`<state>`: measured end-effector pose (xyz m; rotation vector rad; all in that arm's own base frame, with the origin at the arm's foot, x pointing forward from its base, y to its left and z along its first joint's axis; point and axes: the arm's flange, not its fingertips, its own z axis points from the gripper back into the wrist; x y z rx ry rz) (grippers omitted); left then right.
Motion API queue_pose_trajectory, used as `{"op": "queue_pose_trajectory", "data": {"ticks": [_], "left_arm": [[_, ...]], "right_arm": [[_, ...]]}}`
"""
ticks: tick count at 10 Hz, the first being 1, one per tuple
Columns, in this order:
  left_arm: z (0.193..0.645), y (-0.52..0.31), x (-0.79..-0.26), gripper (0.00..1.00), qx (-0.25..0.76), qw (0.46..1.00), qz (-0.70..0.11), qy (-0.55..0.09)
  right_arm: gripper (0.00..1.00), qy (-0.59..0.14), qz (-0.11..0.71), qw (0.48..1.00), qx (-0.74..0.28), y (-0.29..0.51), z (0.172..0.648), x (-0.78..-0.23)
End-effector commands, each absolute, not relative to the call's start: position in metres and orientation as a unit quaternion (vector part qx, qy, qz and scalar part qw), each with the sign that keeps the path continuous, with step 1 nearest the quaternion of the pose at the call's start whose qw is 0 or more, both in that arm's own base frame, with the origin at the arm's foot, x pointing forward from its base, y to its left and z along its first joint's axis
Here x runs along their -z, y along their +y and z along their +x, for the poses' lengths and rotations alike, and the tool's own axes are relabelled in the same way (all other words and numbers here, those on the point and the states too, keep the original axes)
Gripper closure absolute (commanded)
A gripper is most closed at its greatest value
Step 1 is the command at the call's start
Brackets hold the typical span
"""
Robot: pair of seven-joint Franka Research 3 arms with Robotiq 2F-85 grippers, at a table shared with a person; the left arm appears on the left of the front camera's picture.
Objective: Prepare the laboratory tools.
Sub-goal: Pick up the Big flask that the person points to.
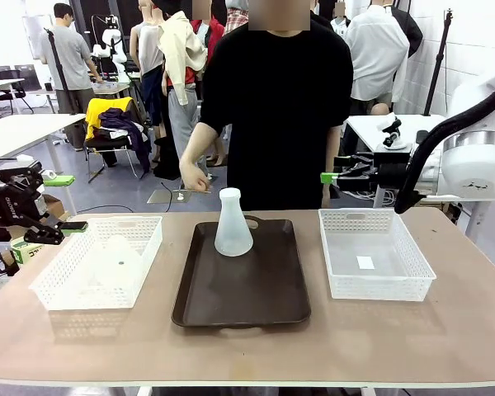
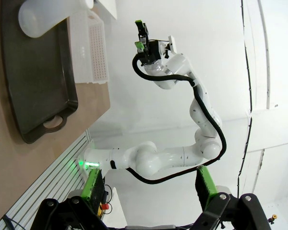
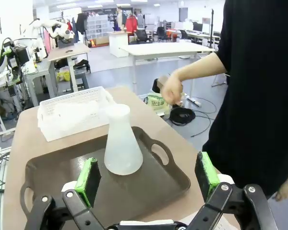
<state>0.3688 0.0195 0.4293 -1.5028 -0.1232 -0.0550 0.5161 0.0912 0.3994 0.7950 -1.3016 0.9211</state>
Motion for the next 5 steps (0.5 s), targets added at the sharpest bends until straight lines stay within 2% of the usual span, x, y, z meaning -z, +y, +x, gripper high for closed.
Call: {"op": "queue_pose_trajectory", "data": {"ticks": [1, 5], "left_arm": [[0.3677, 0.0199, -0.4306, 0.0, 0.025, 0.727, -0.683, -0.059], [0.3677, 0.0199, -0.4306, 0.0, 0.025, 0.727, -0.683, -0.059]], "right_arm": [[0.0, -0.567, 0.339, 0.635, -0.402, 0.0917, 0.5156, -0.4026], [0.0, -0.567, 0.339, 0.635, -0.402, 0.0917, 0.5156, -0.4026]]}}
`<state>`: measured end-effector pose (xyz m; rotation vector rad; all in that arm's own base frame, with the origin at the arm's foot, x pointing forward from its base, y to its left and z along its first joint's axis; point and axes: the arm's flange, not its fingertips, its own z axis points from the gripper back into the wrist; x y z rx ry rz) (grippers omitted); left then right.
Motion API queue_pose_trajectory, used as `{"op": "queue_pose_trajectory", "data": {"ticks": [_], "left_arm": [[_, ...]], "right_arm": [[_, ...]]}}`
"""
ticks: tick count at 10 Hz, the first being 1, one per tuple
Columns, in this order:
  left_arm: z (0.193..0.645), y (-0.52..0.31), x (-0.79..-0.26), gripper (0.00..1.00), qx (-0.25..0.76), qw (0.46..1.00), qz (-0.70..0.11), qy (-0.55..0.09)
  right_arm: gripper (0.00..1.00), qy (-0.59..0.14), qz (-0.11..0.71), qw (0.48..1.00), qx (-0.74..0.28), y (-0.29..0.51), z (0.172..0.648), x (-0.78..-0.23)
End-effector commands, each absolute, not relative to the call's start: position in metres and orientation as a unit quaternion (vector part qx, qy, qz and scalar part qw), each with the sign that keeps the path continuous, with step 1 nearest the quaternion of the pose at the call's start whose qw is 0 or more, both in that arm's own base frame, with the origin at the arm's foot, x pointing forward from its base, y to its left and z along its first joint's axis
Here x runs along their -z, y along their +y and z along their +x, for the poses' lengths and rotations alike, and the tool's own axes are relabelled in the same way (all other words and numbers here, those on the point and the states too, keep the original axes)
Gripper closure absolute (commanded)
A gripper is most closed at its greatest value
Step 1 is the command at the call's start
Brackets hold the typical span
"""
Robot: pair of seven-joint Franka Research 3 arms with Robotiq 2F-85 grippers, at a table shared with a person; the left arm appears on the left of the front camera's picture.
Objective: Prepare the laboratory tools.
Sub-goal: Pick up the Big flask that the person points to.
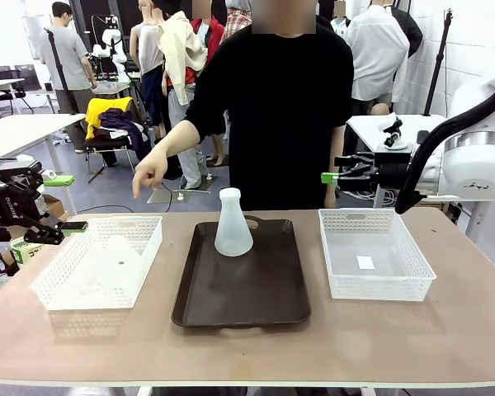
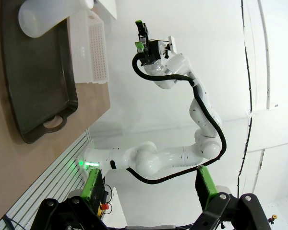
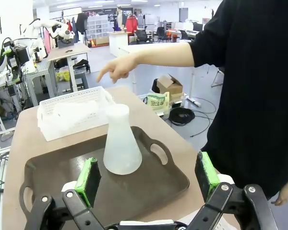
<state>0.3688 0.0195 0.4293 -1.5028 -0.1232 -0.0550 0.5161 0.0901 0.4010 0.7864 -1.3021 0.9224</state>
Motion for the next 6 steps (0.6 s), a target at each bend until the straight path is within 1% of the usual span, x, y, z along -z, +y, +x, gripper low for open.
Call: {"op": "queue_pose_trajectory", "data": {"ticks": [1, 6], "left_arm": [[0.3677, 0.0199, -0.4306, 0.0, 0.025, 0.727, -0.683, -0.059], [0.3677, 0.0199, -0.4306, 0.0, 0.025, 0.727, -0.683, -0.059]], "right_arm": [[0.0, -0.567, 0.339, 0.635, -0.402, 0.0917, 0.5156, -0.4026], [0.0, -0.567, 0.339, 0.635, -0.402, 0.0917, 0.5156, -0.4026]]}}
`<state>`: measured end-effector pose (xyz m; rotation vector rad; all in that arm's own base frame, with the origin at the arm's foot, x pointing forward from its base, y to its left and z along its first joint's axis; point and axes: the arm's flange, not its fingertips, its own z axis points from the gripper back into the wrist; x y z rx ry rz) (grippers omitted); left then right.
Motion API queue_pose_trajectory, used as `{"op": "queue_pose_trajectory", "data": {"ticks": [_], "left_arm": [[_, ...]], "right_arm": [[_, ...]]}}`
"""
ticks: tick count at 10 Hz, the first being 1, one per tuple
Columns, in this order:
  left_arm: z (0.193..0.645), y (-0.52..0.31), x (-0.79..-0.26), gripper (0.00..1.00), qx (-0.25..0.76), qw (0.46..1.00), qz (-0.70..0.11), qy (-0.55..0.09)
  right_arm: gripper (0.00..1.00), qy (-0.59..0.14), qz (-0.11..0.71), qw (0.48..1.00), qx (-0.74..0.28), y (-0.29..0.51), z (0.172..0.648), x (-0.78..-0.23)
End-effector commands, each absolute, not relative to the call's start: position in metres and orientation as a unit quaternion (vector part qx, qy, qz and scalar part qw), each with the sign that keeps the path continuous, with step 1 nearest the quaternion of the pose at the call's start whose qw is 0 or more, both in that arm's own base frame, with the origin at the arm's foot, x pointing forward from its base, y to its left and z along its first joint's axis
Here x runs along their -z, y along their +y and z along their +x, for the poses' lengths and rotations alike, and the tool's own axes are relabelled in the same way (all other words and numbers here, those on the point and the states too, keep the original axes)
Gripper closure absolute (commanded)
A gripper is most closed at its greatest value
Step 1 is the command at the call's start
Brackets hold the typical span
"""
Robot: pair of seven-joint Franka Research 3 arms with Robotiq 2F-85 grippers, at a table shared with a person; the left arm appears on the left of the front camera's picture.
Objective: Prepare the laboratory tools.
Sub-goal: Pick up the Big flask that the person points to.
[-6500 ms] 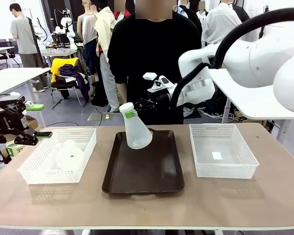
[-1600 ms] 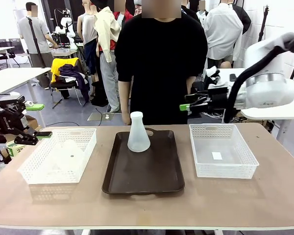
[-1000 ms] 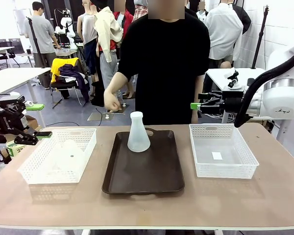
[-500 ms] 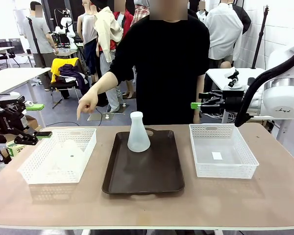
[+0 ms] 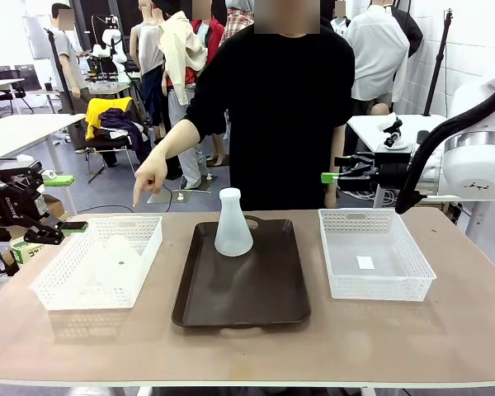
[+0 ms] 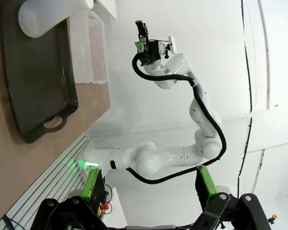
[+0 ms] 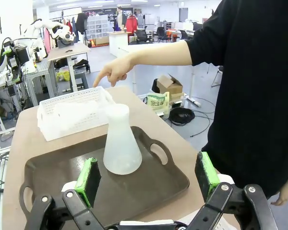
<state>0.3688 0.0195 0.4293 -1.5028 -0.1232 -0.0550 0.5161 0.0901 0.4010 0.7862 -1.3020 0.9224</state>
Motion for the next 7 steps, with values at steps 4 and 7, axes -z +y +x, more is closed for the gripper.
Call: {"op": "queue_pose_trajectory", "data": {"ticks": [4, 7], "left_arm": [[0.372, -0.007, -0.471, 0.0, -0.053, 0.836, -0.536, -0.109], [0.387, -0.022, -0.506, 0.0, -0.165, 0.883, -0.401, -0.182]], "right_arm": [[0.0, -0.567, 0.339, 0.635, -0.402, 0.092, 0.516, -0.403], [0.0, -0.567, 0.339, 0.635, -0.402, 0.092, 0.516, -0.403]]}}
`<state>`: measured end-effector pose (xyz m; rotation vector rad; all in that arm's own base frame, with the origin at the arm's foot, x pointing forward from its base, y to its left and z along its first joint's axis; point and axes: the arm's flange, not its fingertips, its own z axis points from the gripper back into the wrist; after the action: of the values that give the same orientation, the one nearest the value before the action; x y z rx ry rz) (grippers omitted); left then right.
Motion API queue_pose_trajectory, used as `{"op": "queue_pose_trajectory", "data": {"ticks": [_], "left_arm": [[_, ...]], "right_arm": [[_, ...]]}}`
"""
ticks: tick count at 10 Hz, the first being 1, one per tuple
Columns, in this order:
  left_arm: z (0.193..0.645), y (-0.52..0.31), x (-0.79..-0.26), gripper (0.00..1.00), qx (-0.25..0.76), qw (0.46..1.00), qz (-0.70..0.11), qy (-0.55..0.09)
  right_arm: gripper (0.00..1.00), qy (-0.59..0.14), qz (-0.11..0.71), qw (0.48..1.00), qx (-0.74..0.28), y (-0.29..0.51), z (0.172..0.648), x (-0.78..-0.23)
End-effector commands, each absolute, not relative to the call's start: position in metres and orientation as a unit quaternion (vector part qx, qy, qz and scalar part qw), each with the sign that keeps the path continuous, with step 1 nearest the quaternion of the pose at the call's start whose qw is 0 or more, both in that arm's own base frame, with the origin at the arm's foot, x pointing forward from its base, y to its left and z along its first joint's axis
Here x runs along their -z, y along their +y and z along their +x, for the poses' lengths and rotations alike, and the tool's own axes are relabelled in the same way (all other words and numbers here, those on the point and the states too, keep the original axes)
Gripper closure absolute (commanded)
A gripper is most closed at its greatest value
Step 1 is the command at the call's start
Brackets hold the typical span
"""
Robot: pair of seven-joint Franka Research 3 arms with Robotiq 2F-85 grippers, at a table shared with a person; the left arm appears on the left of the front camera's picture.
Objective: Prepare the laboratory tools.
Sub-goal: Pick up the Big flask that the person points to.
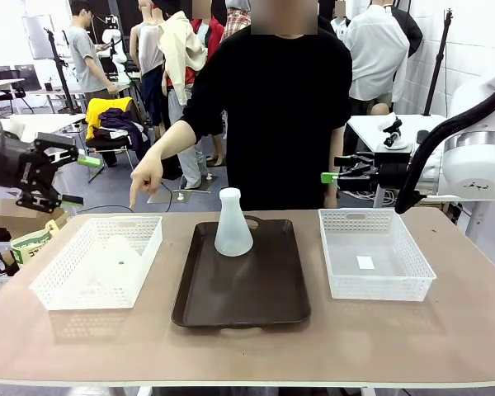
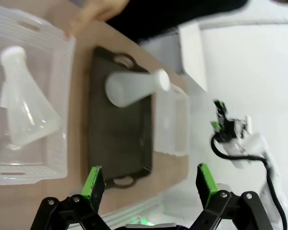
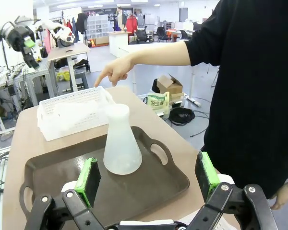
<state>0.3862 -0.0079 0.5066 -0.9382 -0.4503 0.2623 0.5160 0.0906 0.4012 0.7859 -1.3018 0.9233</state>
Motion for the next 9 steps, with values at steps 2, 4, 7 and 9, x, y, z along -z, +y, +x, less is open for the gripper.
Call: {"op": "queue_pose_trajectory", "data": {"ticks": [2, 4, 7, 9], "left_arm": [[0.404, -0.033, -0.515, 0.0, -0.201, 0.909, -0.306, -0.198], [0.433, -0.029, -0.515, 0.0, -0.267, 0.929, -0.234, -0.101], [0.477, -0.023, -0.497, 0.0, -0.343, 0.931, -0.111, -0.046], [0.511, -0.027, -0.472, 0.0, -0.367, 0.928, -0.054, -0.04]], "right_arm": [[0.0, -0.567, 0.339, 0.635, -0.402, 0.092, 0.516, -0.403], [0.0, -0.567, 0.339, 0.635, -0.402, 0.092, 0.516, -0.403], [0.0, -0.567, 0.339, 0.635, -0.402, 0.092, 0.516, -0.403], [0.0, -0.567, 0.339, 0.635, -0.402, 0.092, 0.516, -0.403]]}}
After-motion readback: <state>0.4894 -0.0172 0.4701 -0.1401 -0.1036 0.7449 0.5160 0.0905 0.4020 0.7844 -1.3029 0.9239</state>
